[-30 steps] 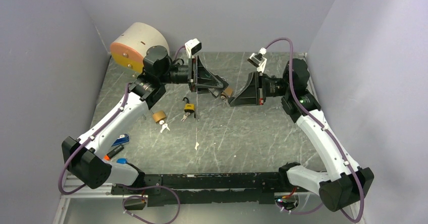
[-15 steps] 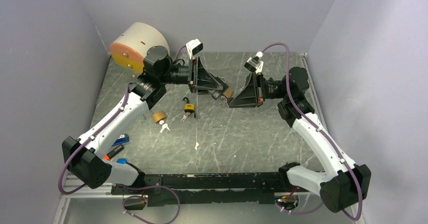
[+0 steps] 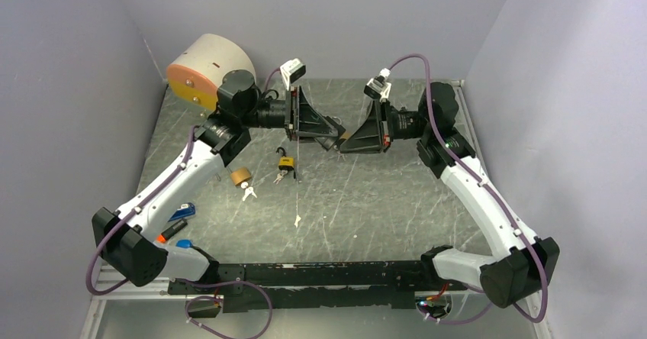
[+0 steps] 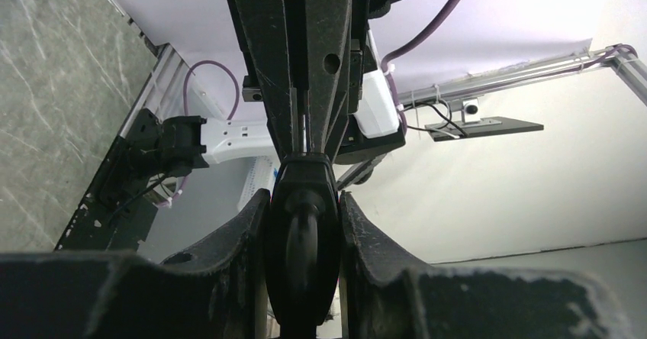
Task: Unlock with the key
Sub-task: Unlock the lock.
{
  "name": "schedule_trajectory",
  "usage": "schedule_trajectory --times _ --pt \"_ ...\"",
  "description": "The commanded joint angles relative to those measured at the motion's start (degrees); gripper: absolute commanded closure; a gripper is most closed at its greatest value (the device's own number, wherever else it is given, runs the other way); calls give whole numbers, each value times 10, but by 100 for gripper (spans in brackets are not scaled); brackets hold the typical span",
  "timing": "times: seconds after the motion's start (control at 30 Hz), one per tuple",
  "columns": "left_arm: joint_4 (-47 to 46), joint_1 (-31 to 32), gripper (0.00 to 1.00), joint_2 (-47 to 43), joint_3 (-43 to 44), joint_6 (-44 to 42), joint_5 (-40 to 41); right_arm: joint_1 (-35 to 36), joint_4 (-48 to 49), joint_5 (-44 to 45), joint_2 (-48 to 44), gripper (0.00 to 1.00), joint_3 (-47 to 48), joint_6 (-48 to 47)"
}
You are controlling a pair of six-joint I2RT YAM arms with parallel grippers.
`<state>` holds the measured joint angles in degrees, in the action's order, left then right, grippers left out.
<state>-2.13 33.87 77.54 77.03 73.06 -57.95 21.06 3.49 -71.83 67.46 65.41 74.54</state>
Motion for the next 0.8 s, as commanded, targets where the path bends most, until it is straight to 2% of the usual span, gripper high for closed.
schedule_trajectory --times 0.0,0.1,0.17,0.3,0.37,0.47,0.67,0.77 --pt "36 61 98 -28 26 -56 -76 -3 -18 195 38 100 37 -35" --pt "29 63 98 -33 23 -78 -69 -4 47 195 35 100 6 26" --pt "11 62 98 -41 18 -98 -55 -4 150 194 27 100 -31 102" --pt "64 62 97 -52 38 -238 -5 -5 374 202 18 100 -121 308" --pt "46 62 98 -53 44 -291 13 -5 481 219 13 100 -168 431" --pt "-15 58 98 -48 37 -329 23 -4 605 253 8 100 -225 553" --pt "-158 49 97 -14 23 -277 -38 -3 694 290 -13 100 -287 655" --pt "-169 47 97 -8 24 -271 -40 -4 686 287 -25 100 -298 637"
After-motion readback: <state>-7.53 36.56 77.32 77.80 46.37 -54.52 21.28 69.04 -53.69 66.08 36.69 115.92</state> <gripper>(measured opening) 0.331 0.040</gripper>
